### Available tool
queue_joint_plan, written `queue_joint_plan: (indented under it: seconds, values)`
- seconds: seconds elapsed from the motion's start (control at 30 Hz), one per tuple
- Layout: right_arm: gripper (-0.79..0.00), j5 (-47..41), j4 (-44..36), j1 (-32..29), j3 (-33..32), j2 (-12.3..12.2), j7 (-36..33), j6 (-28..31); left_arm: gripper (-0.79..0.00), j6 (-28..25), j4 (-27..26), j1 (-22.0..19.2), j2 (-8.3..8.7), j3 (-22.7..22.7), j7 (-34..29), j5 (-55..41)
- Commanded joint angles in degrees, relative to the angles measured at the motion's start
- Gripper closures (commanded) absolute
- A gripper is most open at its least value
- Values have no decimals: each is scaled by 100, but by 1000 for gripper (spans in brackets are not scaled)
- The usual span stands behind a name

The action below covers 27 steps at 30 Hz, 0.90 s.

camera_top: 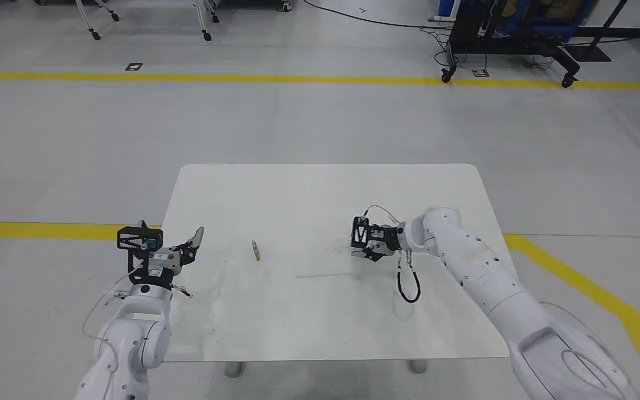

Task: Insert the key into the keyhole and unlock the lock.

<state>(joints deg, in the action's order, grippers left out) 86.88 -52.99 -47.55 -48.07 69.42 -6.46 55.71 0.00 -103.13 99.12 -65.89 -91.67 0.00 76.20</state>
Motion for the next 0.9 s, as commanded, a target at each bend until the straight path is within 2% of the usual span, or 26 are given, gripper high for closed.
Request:
queue_joint_plan:
  seconds: [0.0, 0.13, 0.17, 0.23, 0.27, 0.53, 0.87]
  values:
    - [-372, 2, 56, 49, 60, 31, -1, -54, -785, 0, 0, 0, 0, 0, 0, 0]
    - [-348, 13, 152, 140, 185, 93, 24, -102, -785, 0, 0, 0, 0, 0, 0, 0]
    - [-283, 10, 171, 160, 215, 108, 48, -95, -785, 0, 0, 0, 0, 0, 0, 0]
    - [-49, 14, 238, 199, 263, 133, 85, -103, -785, 0, 0, 0, 0, 0, 0, 0]
    - [0, 35, 274, 219, 291, 146, 62, -133, -785, 0, 0, 0, 0, 0, 0, 0]
    - [0, 176, 279, 232, 331, 145, 352, -230, -785, 0, 0, 0, 0, 0, 0, 0]
    - [0, 492, -300, -145, 19, -94, 684, -345, -785, 0, 0, 0, 0, 0, 0, 0]
